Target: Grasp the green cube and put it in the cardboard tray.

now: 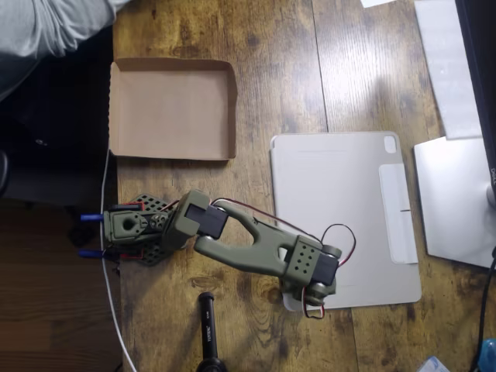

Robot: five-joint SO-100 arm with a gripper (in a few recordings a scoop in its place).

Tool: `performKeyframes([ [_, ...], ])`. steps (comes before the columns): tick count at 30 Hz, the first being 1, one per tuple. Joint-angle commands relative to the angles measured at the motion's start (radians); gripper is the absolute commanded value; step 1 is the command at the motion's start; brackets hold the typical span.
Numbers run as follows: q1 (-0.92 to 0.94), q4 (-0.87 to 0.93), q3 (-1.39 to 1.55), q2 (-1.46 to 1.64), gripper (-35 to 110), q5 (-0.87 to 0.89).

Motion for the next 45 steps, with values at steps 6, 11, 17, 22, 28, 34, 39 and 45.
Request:
performKeyframes([
  [6,0.054,-0.124,0.123,0.023,30,-0.04],
  [11,0.071,-0.189,0.144,0.015,30,-0.049],
  [17,0.083,-0.192,0.127,0.011,26,-0.048],
  [22,0.087,-0.195,0.138,0.005,23,-0.046],
  [28,0.075,-0.19,0.163,0.003,22,-0.038],
  [34,0.049,-0.213,0.195,0.023,19,-0.028],
  [39,0.044,-0.215,0.196,0.034,16,-0.018],
  [45,0.043,-0.227,0.202,0.034,16,-0.018],
])
